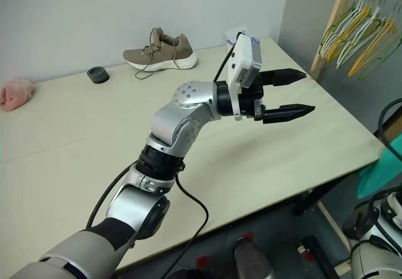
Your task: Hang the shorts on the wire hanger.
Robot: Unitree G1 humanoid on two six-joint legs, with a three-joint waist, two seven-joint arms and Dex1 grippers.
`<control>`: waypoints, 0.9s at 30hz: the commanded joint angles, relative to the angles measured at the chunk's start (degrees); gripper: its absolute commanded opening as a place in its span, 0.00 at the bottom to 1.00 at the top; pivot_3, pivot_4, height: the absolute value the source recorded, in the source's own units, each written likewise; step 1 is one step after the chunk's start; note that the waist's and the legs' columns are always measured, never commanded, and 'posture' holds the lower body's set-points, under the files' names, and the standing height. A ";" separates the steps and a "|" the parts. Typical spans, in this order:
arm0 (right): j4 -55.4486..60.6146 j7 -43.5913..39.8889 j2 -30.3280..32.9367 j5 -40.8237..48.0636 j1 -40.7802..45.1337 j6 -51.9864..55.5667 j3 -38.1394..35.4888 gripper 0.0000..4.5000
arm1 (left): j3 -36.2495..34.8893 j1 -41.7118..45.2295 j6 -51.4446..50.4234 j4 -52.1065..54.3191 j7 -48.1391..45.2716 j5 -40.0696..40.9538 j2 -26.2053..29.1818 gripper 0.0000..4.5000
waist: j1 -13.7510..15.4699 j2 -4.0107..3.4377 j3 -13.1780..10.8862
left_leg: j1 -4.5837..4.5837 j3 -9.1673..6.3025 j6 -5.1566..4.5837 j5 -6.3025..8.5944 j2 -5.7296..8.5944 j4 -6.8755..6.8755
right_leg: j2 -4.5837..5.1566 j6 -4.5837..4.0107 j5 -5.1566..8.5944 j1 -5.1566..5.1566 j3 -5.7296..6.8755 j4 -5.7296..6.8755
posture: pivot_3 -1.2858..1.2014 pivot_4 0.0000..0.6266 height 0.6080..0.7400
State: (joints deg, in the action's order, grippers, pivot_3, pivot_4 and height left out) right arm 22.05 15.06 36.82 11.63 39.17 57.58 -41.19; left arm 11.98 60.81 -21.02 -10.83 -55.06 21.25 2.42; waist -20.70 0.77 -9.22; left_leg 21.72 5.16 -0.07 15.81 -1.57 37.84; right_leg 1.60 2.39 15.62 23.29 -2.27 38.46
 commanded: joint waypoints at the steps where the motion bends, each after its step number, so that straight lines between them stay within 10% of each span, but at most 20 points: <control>1: 5.88 -3.24 2.67 -3.78 -2.58 -9.24 7.39 0.99 | -0.47 0.47 0.88 1.32 0.44 -0.22 0.07 0.84 | 0.01 0.04 -0.02 | 0.00 0.00 0.00 0.00 0.00 0.00 | 0.00 0.00 0.00 0.00 0.00 -0.01 | 0.37 0.24 1.00; 16: 1.47 -34.93 -10.11 4.93 -17.69 -31.69 36.58 0.99 | -12.34 -22.25 -5.95 10.60 29.76 -14.53 14.39 0.84 | 0.78 0.27 -0.12 | 0.11 -0.19 0.05 -0.02 -0.23 0.03 | -0.16 0.06 -0.04 0.28 0.06 0.12 | 0.41 0.20 1.00; 27: -23.67 -39.13 -23.04 0.92 -12.12 -44.19 45.40 0.99 | -24.39 -46.45 -12.24 27.44 50.89 -19.50 10.78 0.84 | 11.64 0.81 0.13 | 0.13 -0.24 0.04 0.02 -0.09 0.19 | 0.40 -0.37 -0.33 0.28 0.35 0.35 | 0.51 0.17 1.00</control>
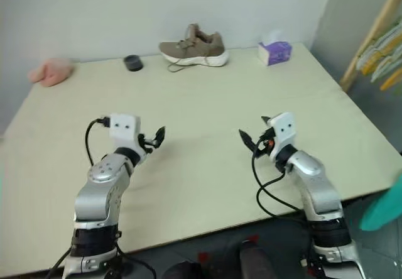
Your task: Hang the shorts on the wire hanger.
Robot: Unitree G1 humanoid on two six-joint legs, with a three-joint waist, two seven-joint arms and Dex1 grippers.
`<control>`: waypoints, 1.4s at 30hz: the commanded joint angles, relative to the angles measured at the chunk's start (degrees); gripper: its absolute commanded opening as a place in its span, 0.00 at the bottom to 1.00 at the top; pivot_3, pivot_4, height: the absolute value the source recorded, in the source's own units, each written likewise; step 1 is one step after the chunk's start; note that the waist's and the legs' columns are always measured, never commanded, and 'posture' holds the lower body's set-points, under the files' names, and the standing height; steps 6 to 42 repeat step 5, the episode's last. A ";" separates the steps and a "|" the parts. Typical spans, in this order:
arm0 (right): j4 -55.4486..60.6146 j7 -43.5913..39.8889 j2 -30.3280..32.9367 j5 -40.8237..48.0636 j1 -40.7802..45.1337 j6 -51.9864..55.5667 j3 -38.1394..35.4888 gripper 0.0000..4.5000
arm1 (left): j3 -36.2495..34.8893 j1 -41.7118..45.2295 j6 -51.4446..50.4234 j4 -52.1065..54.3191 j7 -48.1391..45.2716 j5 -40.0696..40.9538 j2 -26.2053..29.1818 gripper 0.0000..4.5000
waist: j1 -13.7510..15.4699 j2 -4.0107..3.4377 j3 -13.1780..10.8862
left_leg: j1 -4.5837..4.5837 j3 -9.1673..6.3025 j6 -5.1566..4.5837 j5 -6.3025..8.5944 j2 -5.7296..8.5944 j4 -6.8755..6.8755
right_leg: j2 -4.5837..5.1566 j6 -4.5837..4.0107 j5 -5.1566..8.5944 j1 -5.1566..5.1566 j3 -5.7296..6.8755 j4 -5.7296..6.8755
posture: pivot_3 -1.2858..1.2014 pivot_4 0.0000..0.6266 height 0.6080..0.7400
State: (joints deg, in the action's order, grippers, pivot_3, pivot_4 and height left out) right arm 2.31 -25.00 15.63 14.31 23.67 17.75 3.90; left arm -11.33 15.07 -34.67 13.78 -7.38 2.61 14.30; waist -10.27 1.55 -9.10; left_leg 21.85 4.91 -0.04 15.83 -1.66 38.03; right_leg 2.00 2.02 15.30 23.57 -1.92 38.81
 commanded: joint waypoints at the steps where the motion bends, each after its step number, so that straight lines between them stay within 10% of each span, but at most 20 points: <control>1: -5.75 0.94 -2.50 -2.46 4.18 -5.57 0.42 0.99 | -1.56 -0.75 1.49 2.75 3.82 -0.55 -1.58 0.84 | 2.61 0.08 0.01 | 0.00 0.00 0.00 0.00 0.00 0.03 | -0.01 -0.04 -0.03 0.02 0.01 0.03 | 0.51 0.17 1.00; 4: -9.94 -0.14 -3.43 -3.66 6.03 -8.17 0.60 0.99 | -2.47 -0.34 2.77 2.44 4.07 0.58 -1.89 0.84 | 5.79 0.25 0.07 | 0.05 -0.08 -0.01 -0.02 -0.03 0.05 | -0.01 -0.11 -0.07 0.05 0.15 0.06 | 0.52 0.19 1.00; 42: -11.08 -0.54 -3.43 -3.96 6.42 -8.87 0.63 0.99 | -2.39 -0.10 2.99 2.30 3.84 0.57 -1.50 0.84 | 5.79 0.25 0.07 | 0.05 -0.08 -0.01 -0.02 -0.03 0.05 | 0.00 -0.12 -0.07 0.04 0.16 0.05 | 0.52 0.19 1.00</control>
